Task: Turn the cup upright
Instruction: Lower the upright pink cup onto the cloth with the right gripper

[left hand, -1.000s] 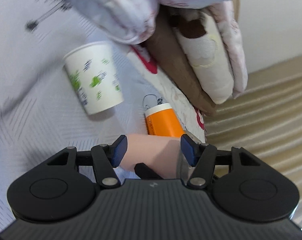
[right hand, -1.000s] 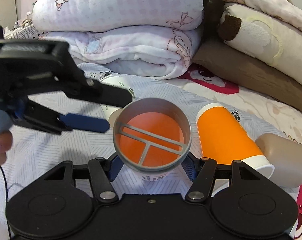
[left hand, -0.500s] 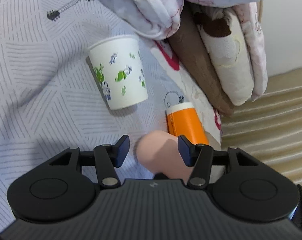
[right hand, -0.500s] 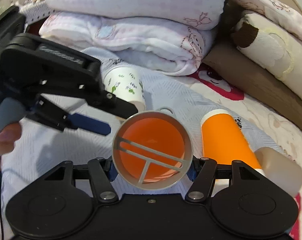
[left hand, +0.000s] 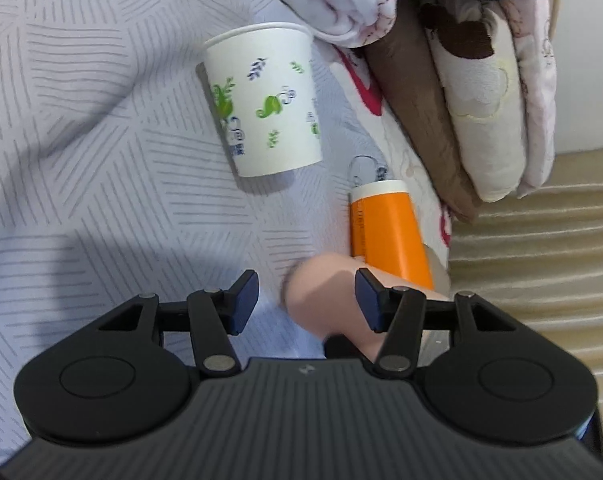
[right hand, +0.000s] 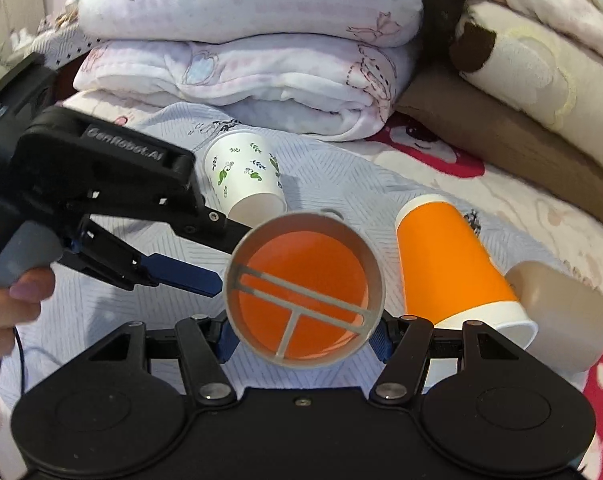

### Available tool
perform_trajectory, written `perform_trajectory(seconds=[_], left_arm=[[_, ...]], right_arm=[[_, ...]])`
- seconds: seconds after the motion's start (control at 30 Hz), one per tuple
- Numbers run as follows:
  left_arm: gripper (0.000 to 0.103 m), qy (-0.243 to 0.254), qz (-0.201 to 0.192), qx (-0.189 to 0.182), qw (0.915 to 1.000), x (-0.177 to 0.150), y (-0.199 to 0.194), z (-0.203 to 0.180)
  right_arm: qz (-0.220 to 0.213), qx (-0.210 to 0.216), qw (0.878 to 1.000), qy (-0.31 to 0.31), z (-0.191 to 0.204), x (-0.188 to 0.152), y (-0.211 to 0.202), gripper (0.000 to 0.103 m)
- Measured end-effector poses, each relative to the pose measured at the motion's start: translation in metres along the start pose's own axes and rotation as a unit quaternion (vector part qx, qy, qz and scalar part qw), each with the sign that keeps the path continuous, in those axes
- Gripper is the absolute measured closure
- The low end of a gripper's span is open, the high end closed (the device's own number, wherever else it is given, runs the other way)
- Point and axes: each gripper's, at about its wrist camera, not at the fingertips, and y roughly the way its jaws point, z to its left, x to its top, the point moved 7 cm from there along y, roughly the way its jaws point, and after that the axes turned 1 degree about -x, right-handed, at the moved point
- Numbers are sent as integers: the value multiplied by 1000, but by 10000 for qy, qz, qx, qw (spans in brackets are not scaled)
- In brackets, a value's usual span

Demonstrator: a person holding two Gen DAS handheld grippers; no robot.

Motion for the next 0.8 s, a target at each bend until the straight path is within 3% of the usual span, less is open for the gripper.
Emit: perform_trajectory(seconds=[0.2,0.4,0.67,0.8], left_arm=[[52,103,-42,124,9999,1,1,1],[52,-59,-23,221,9997,3,0,9],[49,161,-192,293,9993,6,-4,4],[46,359,-313,330,9983,11,-11,-1]], right_arm=[[141,155,9992,-353,15,-5,-6,36],[31,68,9997,-224,15,-5,-1,36],[-44,38,9999,-143,13,-2,1,36],[-33,-122,9997,-190,13,-6,3,25]])
